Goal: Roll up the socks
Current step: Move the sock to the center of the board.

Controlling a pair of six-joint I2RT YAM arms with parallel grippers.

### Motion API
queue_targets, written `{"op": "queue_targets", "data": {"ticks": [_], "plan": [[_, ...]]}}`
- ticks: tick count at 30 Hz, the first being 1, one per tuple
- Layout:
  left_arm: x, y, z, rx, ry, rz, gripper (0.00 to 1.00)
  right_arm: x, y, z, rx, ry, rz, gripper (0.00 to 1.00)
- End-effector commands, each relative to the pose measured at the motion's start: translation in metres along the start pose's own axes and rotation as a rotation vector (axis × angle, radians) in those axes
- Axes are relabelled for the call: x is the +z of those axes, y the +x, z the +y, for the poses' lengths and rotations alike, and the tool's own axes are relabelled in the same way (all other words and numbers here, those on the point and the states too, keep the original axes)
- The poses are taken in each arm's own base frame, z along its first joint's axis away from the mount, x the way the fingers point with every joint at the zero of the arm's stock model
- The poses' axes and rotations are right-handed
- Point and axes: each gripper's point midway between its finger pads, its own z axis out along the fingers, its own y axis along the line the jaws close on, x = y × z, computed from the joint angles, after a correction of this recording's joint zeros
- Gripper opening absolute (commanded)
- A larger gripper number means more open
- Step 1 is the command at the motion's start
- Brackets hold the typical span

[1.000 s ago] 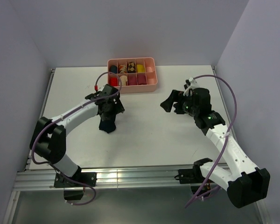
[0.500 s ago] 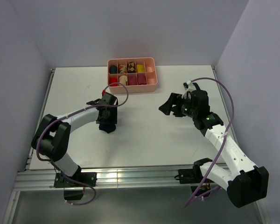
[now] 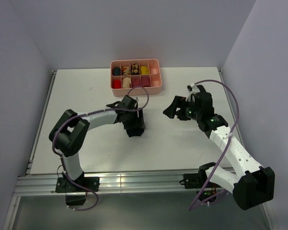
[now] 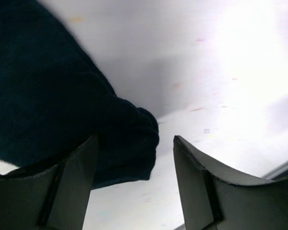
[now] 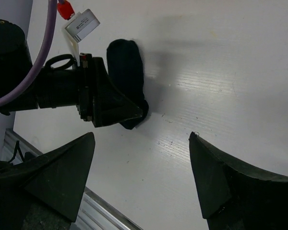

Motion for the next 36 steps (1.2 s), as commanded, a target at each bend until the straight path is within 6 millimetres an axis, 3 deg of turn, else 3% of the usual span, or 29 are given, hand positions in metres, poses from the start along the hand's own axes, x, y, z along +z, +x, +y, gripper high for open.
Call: {"op": "queue_targets", "data": {"ticks": [1, 5, 8, 9, 13, 15, 17, 23, 25, 31, 36], "plan": [[-0.007, -0.023, -0.041, -0.029, 0.109, -0.036, 0.70, -0.003, -0.014, 0.009, -0.035, -0.012, -0.031, 0.86], [-0.038, -0.054, -0.028, 0.132, -0.007, -0.170, 0.70, -0.003, -0.013, 0.007, -0.040, -0.010, -0.030, 0.86], [-0.054, -0.059, -0.006, 0.275, -0.108, -0.228, 0.69, -0.001, -0.009, 0.005, -0.034, -0.013, -0.025, 0.85], [-0.053, -0.053, 0.004, 0.313, -0.132, -0.220, 0.69, 0.000, -0.009, 0.004, -0.030, -0.012, -0.026, 0.85], [-0.061, -0.048, 0.013, 0.563, -0.169, -0.264, 0.66, 0.001, -0.006, 0.002, -0.028, -0.011, -0.028, 0.85], [-0.054, -0.033, 0.015, 0.628, -0.164, -0.245, 0.65, 0.001, -0.004, 0.001, -0.026, -0.005, -0.028, 0.85], [-0.046, -0.033, 0.019, 0.644, -0.180, -0.249, 0.63, 0.001, -0.003, -0.001, -0.021, 0.000, -0.027, 0.85], [-0.026, -0.061, 0.008, 0.679, -0.194, -0.325, 0.59, 0.002, 0.002, -0.003, -0.012, 0.005, -0.020, 0.84], [-0.010, -0.061, 0.011, 0.678, -0.201, -0.305, 0.58, 0.003, 0.003, -0.005, -0.012, 0.009, -0.016, 0.84], [0.022, -0.051, 0.031, 0.506, -0.274, -0.238, 0.50, 0.005, 0.005, -0.009, -0.014, 0.027, -0.009, 0.84], [0.036, -0.047, 0.023, 0.359, -0.262, -0.207, 0.46, 0.006, 0.006, -0.012, -0.017, 0.034, -0.006, 0.84]]}}
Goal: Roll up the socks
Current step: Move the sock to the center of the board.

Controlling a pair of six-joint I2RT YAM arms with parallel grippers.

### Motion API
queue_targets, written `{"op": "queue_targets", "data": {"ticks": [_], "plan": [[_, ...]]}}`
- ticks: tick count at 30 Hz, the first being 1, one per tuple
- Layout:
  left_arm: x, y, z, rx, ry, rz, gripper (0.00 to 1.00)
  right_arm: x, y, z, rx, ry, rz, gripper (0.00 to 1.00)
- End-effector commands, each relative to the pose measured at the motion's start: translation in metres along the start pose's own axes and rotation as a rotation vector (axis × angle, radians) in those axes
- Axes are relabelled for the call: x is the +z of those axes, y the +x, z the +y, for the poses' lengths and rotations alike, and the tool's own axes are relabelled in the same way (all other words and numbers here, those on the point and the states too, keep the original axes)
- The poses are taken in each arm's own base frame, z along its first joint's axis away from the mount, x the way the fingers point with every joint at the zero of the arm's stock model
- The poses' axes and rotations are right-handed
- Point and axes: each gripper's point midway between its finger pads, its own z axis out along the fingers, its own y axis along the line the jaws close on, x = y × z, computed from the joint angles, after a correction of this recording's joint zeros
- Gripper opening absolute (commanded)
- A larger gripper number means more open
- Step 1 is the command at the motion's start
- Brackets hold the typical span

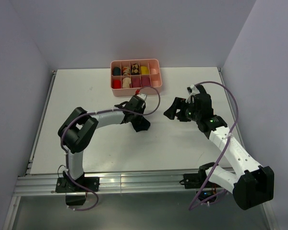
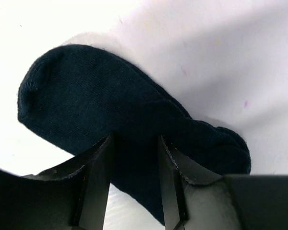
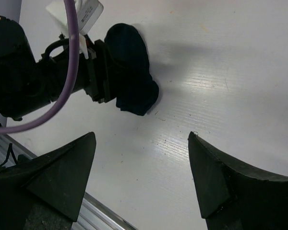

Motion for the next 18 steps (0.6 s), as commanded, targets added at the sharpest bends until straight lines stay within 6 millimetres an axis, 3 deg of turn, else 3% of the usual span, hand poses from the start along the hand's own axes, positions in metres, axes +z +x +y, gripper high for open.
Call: {"op": "queue_targets", "data": {"ticks": [1, 6, 8, 10, 12, 14, 18], "plan": [[0.016, 0.016, -0.003, -0.159, -0.045, 0.088, 0.46, 0.003, -0.002, -0.002, -0.022, 0.006, -0.015, 0.84], [0.008, -0.011, -0.002, -0.215, -0.082, 0.041, 0.49, 0.001, -0.003, -0.003, -0.039, 0.016, -0.016, 0.84], [-0.012, -0.031, -0.008, -0.161, -0.003, -0.051, 0.55, -0.001, -0.004, -0.003, -0.049, 0.014, -0.027, 0.84], [-0.033, -0.036, -0.011, -0.048, 0.050, -0.120, 0.61, -0.003, -0.004, -0.002, -0.054, 0.010, -0.038, 0.84], [-0.046, -0.046, -0.026, 0.042, 0.097, -0.199, 0.63, -0.003, -0.003, -0.004, -0.052, 0.016, -0.043, 0.84], [-0.056, -0.042, -0.042, 0.148, 0.137, -0.227, 0.64, -0.004, -0.003, -0.005, -0.054, 0.022, -0.044, 0.84], [-0.057, -0.033, -0.067, 0.262, 0.167, -0.233, 0.65, -0.008, -0.006, -0.009, -0.064, 0.052, -0.057, 0.84]]}}
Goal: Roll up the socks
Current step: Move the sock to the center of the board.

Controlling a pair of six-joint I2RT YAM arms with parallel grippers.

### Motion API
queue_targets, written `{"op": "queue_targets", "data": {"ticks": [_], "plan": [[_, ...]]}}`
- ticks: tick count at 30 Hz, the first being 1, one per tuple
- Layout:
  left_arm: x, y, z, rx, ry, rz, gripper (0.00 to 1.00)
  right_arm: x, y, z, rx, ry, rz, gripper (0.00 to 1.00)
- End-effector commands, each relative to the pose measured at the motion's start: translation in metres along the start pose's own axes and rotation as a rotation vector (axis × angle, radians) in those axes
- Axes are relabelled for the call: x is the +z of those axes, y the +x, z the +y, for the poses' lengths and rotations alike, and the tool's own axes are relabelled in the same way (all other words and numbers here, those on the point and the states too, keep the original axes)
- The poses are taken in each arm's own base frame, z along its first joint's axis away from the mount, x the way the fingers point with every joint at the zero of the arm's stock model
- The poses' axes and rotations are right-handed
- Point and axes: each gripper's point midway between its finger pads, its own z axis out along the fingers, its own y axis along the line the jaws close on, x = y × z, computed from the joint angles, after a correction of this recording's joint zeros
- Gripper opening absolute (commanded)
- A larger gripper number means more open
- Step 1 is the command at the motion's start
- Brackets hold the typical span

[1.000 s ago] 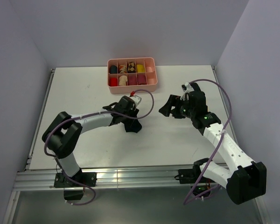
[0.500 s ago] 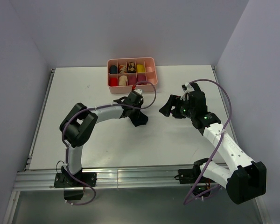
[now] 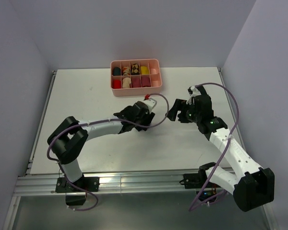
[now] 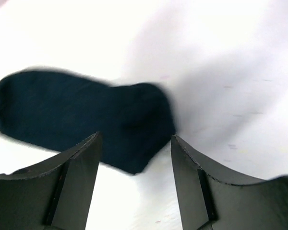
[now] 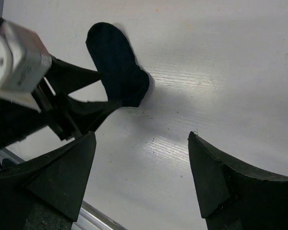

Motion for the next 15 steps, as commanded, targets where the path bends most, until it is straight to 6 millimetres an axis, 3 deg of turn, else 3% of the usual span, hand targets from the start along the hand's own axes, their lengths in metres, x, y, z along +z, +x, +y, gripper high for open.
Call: {"op": "queue_targets", "data": {"ticks": [1, 5, 15], "plan": [[-0.005, -0.020, -0.030, 0.149, 0.075, -0.092, 0.65, -0.008, -0.011, 0.001, -0.043, 0.017, -0.055, 0.84], [-0.001, -0.020, -0.055, 0.197, 0.089, -0.116, 0.65, -0.012, -0.011, -0.002, -0.043, 0.035, -0.066, 0.84], [0.023, -0.003, -0.041, 0.230, -0.048, -0.096, 0.62, -0.012, -0.007, -0.004, -0.026, 0.041, -0.064, 0.84]]}}
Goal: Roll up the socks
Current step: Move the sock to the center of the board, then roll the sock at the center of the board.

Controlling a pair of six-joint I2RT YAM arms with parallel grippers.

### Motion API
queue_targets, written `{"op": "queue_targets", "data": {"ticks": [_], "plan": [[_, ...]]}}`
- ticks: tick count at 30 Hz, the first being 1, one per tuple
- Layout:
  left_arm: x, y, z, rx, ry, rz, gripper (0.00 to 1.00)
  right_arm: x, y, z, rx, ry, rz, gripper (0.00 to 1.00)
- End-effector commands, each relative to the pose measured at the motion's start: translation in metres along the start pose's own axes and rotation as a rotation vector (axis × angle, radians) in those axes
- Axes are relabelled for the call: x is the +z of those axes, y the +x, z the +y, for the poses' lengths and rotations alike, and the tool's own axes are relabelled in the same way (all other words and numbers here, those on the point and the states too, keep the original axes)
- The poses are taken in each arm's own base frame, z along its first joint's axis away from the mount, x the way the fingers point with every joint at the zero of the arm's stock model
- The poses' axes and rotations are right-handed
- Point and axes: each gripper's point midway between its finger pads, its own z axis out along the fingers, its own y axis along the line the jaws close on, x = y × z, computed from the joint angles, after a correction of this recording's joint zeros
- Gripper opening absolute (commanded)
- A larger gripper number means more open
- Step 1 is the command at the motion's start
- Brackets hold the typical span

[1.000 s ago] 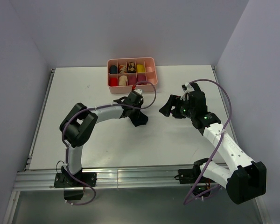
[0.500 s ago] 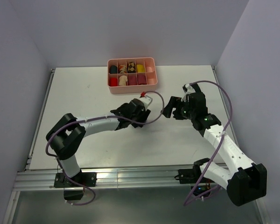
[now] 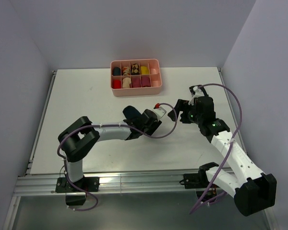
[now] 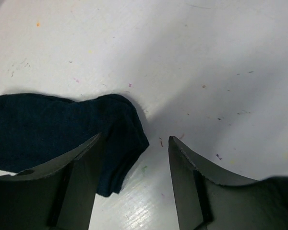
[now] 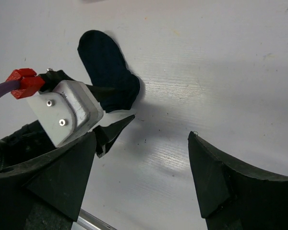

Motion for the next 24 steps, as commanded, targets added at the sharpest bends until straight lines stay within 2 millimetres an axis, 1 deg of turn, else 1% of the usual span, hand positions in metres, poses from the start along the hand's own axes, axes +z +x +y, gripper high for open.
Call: {"op": "queue_targets", "data": {"ticks": [1, 5, 7, 9, 13, 17, 21, 22, 23, 24], "plan": [[0.009, -0.005, 0.009, 0.011, -0.066, -0.025, 0.61, -0.001, -0.001, 0.002, -0.003, -0.010, -0.017, 0.84], [0.014, 0.002, 0.015, 0.015, -0.109, -0.003, 0.59, -0.001, 0.000, 0.001, -0.001, -0.006, -0.015, 0.84], [0.013, 0.008, 0.016, 0.018, -0.118, 0.018, 0.59, 0.000, 0.002, 0.000, 0.004, -0.002, -0.011, 0.84], [0.008, 0.007, 0.016, 0.013, -0.110, 0.015, 0.59, 0.000, 0.003, 0.000, 0.007, -0.002, -0.011, 0.84], [0.005, 0.016, 0.010, 0.010, -0.071, 0.036, 0.60, 0.002, 0.006, -0.001, 0.022, -0.004, -0.010, 0.84], [0.008, 0.022, 0.008, 0.002, -0.066, 0.052, 0.59, 0.004, 0.010, -0.003, 0.029, -0.004, -0.005, 0.84], [0.012, 0.028, 0.009, 0.004, -0.081, 0.078, 0.50, 0.005, 0.013, -0.004, 0.034, -0.008, -0.011, 0.84], [0.012, 0.028, 0.008, 0.003, -0.078, 0.081, 0.42, 0.005, 0.013, -0.004, 0.039, -0.011, -0.011, 0.84], [0.012, 0.027, 0.007, -0.004, -0.068, 0.079, 0.38, 0.006, 0.016, -0.003, 0.041, -0.019, -0.004, 0.84], [0.009, 0.027, 0.005, -0.004, -0.057, 0.094, 0.27, 0.007, 0.016, -0.002, 0.041, -0.027, -0.008, 0.83]]}}
